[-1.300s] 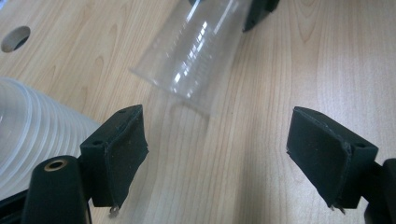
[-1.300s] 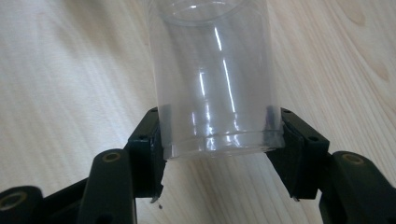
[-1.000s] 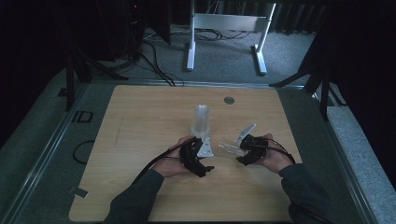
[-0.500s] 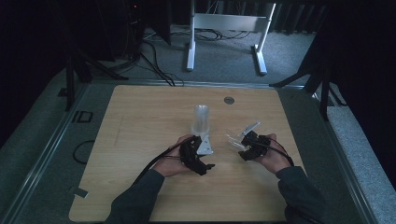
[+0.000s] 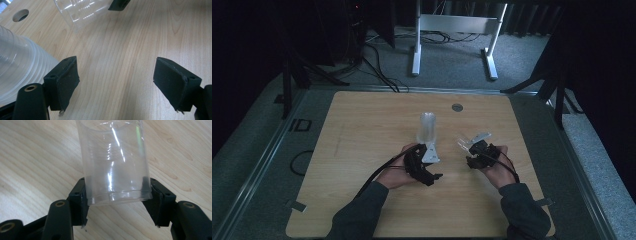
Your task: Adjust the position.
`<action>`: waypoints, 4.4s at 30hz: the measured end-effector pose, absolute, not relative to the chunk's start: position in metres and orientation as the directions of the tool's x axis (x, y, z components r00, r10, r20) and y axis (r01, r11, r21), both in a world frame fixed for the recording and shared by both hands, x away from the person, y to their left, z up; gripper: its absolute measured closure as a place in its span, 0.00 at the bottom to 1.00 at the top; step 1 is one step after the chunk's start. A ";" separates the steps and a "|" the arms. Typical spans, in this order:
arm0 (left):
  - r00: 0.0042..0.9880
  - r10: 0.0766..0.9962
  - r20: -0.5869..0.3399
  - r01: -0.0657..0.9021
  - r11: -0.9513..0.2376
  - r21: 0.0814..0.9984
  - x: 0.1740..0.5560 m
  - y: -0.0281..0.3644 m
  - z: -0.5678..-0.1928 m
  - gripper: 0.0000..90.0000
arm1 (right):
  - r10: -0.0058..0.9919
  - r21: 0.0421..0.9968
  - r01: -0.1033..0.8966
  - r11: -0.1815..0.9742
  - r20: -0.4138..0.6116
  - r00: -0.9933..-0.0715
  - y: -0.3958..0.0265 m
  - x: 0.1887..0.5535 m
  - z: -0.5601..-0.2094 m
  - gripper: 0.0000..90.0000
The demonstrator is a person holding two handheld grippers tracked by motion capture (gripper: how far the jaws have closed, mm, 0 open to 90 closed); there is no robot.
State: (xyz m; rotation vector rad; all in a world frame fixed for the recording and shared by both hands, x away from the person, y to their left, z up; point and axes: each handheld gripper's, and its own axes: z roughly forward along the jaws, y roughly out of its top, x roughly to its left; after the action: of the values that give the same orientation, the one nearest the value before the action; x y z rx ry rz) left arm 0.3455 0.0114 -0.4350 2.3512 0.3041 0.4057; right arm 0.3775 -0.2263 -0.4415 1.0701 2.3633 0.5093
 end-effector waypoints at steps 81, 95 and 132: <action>0.840 0.534 0.091 0.207 -0.471 0.857 0.360 0.019 -0.423 0.26 | 0.959 0.970 0.168 0.178 -0.133 -0.249 -0.236 0.334 -0.446 0.47; 0.818 0.570 0.075 0.202 -0.407 0.891 0.362 0.015 -0.413 0.28 | 0.962 0.977 0.118 0.176 -0.145 -0.232 -0.235 0.328 -0.447 0.47; 0.809 0.583 -0.070 0.282 -0.281 0.917 0.377 -0.001 -0.405 0.28 | 0.950 0.979 0.089 0.186 -0.156 -0.271 -0.230 0.320 -0.446 0.47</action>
State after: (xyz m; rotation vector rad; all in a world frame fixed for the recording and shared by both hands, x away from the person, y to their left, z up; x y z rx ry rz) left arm 0.3767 -0.0010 -0.4051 1.8781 0.6546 0.3366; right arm 0.3205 -0.2297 -0.4462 1.0214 1.5653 1.2094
